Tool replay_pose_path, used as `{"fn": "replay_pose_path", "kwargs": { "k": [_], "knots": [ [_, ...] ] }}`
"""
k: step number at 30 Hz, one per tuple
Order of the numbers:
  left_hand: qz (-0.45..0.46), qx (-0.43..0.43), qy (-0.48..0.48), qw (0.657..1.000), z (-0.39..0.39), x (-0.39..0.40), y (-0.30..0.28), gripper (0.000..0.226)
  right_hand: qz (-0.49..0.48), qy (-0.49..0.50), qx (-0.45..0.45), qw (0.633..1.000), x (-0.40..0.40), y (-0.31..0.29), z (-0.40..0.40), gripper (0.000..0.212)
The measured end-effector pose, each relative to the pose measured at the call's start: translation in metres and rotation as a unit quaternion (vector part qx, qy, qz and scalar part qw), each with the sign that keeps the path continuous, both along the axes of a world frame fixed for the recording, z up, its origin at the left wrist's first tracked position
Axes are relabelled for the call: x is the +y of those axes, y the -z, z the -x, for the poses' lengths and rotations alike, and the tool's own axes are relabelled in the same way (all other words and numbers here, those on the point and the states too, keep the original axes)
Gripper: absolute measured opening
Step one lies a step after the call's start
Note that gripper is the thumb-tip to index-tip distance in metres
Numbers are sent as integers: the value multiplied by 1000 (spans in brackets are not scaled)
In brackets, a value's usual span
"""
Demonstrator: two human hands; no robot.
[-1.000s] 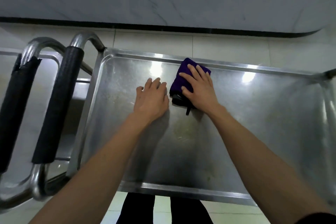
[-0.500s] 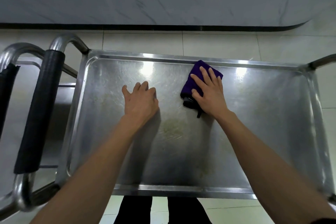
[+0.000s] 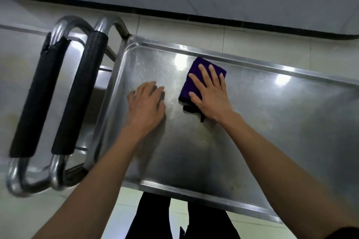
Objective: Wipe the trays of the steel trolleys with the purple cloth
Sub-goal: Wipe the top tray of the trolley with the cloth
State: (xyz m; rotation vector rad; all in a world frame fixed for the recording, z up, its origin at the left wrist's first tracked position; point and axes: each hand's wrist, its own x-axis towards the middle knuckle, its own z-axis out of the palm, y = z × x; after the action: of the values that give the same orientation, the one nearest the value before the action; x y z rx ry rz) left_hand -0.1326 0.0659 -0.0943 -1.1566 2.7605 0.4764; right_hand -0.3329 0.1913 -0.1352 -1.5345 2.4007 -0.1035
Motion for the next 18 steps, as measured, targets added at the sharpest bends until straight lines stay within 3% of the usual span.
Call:
{"fn": "replay_pose_path", "kwargs": {
  "k": [12, 18],
  "knots": [
    [-3, -24, -170, 985, -91, -29, -9, 60, 21, -95, -44, 994, -98, -3, -107, 75],
    [-75, 20, -231, 970, -117, -40, -2, 73, 39, -123, -54, 990, -130, 0, -141, 70]
  ]
}}
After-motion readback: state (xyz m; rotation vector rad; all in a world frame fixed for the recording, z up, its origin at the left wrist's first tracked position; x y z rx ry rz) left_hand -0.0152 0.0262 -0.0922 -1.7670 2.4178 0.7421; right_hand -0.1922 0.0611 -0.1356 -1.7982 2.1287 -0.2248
